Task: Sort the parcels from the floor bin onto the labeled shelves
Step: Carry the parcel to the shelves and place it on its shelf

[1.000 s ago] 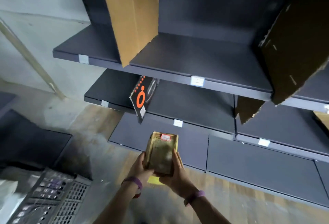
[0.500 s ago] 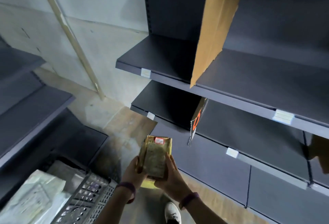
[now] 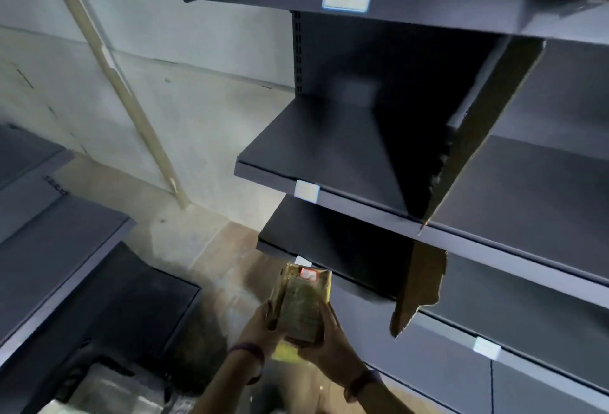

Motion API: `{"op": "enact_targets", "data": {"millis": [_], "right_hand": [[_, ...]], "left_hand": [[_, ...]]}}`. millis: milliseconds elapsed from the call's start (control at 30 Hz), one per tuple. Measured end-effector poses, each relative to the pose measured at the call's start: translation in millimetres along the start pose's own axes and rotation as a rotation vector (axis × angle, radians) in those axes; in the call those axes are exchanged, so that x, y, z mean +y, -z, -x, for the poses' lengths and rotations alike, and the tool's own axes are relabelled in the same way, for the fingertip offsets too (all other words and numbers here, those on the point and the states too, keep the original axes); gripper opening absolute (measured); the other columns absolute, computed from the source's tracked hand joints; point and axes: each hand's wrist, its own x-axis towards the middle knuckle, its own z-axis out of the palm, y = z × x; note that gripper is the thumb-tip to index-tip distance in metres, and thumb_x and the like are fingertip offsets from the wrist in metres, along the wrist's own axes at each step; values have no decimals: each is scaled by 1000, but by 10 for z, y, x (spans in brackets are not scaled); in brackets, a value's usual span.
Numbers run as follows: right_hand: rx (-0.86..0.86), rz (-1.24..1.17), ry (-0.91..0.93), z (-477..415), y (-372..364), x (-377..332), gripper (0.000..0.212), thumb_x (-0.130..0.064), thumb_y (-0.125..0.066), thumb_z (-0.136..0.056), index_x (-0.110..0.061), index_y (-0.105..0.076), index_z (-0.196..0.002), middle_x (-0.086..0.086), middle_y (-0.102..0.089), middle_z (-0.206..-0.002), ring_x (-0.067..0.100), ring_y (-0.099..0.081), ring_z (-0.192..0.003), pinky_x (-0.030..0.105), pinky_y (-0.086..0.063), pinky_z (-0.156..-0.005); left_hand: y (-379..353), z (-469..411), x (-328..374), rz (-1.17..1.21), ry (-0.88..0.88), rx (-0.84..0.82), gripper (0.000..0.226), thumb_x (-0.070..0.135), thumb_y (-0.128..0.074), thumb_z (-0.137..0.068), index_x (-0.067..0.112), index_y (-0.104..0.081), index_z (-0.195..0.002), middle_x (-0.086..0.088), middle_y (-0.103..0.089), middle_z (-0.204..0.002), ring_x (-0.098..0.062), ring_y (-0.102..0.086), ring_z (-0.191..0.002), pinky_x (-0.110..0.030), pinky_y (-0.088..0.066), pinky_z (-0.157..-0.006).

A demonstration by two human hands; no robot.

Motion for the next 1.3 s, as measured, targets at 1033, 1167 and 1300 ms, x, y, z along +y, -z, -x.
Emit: {"op": "enact_targets", "data": {"millis": [1033,1167,1300], "right_hand": [[343,386,-144,-1621,399,15,65,-6,-53,-95,-26,-28,-151,4,-27,-157,12,-44,-129,1,-35,-93],[358,524,-138,-1398,251,105,76,-10,-50,-95,-40,-12,-153,0,-3,-164,24,-18,-149,30,-29,-116],[329,686,-137,-1068,59,251,80,-6,-40,-94,-51,-3,-149,-9,11,-163,23,-12,-148,30,-48,-99]], "left_hand": [[-154,-2148,422,-198,-300,-281,45,6,-67,-83,26,-51,-120,8,-65,-109,-13,-61,-106,-13,-46,-78],[-36,-1983,318,-420,-446,-109,43,9,-61,-88,11,-51,-130,-5,-57,-125,-22,-55,-117,-20,-39,-90],[71,-1706,53,-650,-626,-130,54,6,-53,-91,19,-40,-142,-5,-32,-149,-18,-38,-135,-19,-33,-103]]}}
